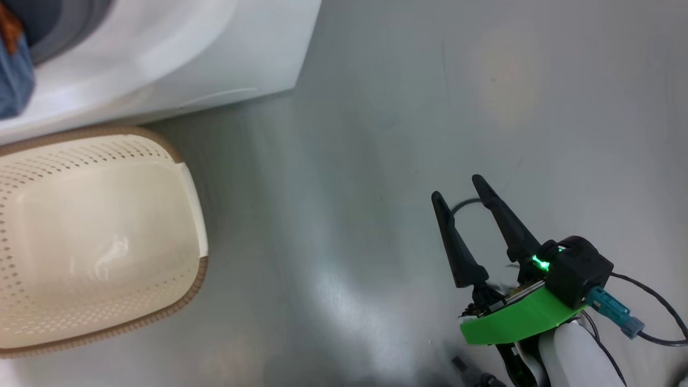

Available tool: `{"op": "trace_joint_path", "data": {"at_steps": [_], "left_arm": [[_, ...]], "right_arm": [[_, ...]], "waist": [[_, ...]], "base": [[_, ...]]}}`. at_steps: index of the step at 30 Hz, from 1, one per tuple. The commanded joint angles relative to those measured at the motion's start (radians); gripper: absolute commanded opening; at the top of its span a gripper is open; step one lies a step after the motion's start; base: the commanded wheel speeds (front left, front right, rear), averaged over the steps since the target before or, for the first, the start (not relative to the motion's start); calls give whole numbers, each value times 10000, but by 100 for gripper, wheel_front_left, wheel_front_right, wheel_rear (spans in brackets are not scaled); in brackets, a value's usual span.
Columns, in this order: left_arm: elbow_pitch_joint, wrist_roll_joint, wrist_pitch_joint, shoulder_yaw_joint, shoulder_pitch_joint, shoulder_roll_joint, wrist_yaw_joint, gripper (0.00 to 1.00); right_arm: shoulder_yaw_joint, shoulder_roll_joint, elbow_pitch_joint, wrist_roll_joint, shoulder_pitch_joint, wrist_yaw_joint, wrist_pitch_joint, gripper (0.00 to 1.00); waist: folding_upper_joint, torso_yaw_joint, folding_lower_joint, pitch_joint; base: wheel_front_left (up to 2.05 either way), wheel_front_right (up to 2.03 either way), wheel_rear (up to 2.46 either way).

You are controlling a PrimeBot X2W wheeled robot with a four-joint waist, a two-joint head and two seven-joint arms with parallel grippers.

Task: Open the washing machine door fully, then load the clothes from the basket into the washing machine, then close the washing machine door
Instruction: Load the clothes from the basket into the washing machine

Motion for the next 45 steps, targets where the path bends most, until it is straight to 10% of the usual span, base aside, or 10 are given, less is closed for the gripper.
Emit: {"op": "trace_joint_path", "data": {"at_steps": [1, 18, 31, 32, 33, 45], "left_arm": [[-103, -20, 37, 145, -295, 620, -15, 0], [291, 834, -686, -311, -2771, 873, 488, 0], [-852, 1371, -696, 919, -1556, 522, 575, 0], [-666, 1356, -696, 936, -1554, 467, 550, 37], [-551, 1362, -696, 959, -1587, 428, 534, 100], [306, 1394, -697, 1034, -1688, -81, 350, 100]], "right_arm": [[322, 42, -225, 163, 91, 14, -48, 100], [723, 42, -283, 469, -186, 14, -48, 100], [809, 42, -202, 496, -272, 14, -48, 100], [807, 42, -183, 480, -269, 14, -48, 100], [806, 42, -170, 473, -269, 14, -48, 100], [613, 42, -53, 426, -355, 14, -48, 100]], "waist": [[-1, -123, 0, 294], [-1, -484, 0, 1202], [-1, -471, 0, 1233], [-1, -451, 0, 1209], [-1, -436, 0, 1202], [-1, -74, 0, 893]], "base": [[0, 0, 0], [0, 0, 0], [0, 0, 0], [0, 0, 0], [0, 0, 0], [0, 0, 0]]}}
